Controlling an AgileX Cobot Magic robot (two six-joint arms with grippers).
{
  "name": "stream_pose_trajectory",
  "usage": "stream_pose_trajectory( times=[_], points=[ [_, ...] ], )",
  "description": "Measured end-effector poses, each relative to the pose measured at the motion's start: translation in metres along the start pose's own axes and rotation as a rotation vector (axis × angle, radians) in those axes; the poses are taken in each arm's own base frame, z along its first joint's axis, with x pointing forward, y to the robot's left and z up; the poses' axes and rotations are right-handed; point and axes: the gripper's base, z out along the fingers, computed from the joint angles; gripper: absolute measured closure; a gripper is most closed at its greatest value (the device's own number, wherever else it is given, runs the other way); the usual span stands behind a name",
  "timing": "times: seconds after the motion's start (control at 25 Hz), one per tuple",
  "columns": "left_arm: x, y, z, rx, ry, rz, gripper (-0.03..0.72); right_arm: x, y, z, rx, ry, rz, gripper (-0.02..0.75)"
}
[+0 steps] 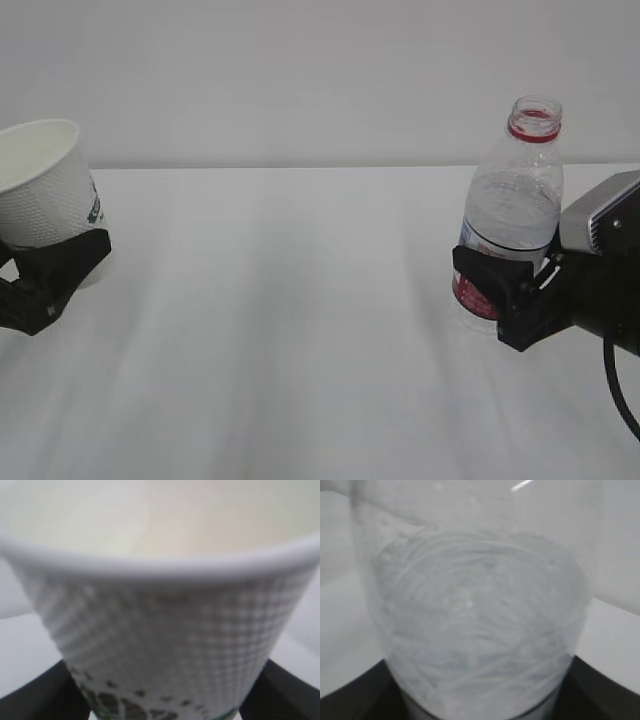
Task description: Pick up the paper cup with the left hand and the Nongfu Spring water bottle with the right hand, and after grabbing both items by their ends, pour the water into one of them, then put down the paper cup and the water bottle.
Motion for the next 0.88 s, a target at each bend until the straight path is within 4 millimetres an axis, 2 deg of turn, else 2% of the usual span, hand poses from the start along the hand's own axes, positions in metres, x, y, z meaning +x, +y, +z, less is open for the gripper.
stream_pose_trajectory(
  times=[0.32, 0.88],
  points=[
    [-0.015, -0.013, -0.010, 0.084, -0.006, 0.072, 0.113, 0.008, 0.004, -0.005, -0.011, 0.029, 0.016, 0.223],
    [-0.012, -0.034, -0.016, 0.317, 0.030, 0.153, 0.113, 0.009, 0.007, -0.006, -0.038, 0.036, 0.073, 0.223]
  ],
)
